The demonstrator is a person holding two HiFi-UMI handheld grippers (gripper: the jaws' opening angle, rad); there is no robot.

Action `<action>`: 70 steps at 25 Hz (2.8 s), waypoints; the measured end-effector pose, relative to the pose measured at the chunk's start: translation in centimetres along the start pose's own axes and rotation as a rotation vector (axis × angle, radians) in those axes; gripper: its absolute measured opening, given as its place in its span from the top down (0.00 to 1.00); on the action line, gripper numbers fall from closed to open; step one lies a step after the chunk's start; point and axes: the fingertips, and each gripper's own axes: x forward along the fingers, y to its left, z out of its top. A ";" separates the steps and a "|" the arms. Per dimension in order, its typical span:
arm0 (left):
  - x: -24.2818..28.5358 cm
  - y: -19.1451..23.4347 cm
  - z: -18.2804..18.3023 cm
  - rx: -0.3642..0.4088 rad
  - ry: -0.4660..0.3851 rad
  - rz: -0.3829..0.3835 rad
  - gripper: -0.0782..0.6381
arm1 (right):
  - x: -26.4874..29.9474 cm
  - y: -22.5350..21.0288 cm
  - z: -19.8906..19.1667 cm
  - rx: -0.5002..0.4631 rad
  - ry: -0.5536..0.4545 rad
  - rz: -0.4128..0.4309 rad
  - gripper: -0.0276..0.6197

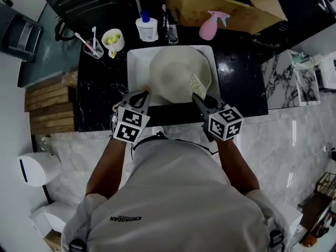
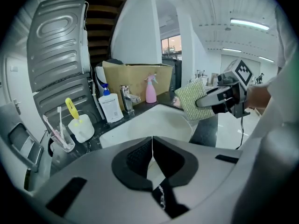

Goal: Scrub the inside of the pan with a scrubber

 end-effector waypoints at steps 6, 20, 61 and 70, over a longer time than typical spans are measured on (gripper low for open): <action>1.9 2.1 -2.0 0.093 0.066 -0.048 0.87 | 3.2 -0.4 -0.3 0.009 0.039 -0.043 0.85; 5.1 3.7 -5.9 0.234 0.212 -0.100 0.76 | 8.9 -2.1 0.1 -0.091 0.125 -0.019 0.85; 8.6 2.9 -11.7 0.202 0.554 -0.258 0.63 | 21.6 -14.7 0.0 -0.451 0.322 -0.307 0.85; 8.5 2.9 -11.7 0.152 0.540 -0.267 0.63 | 26.6 -13.1 -1.9 -0.520 0.389 -0.206 0.82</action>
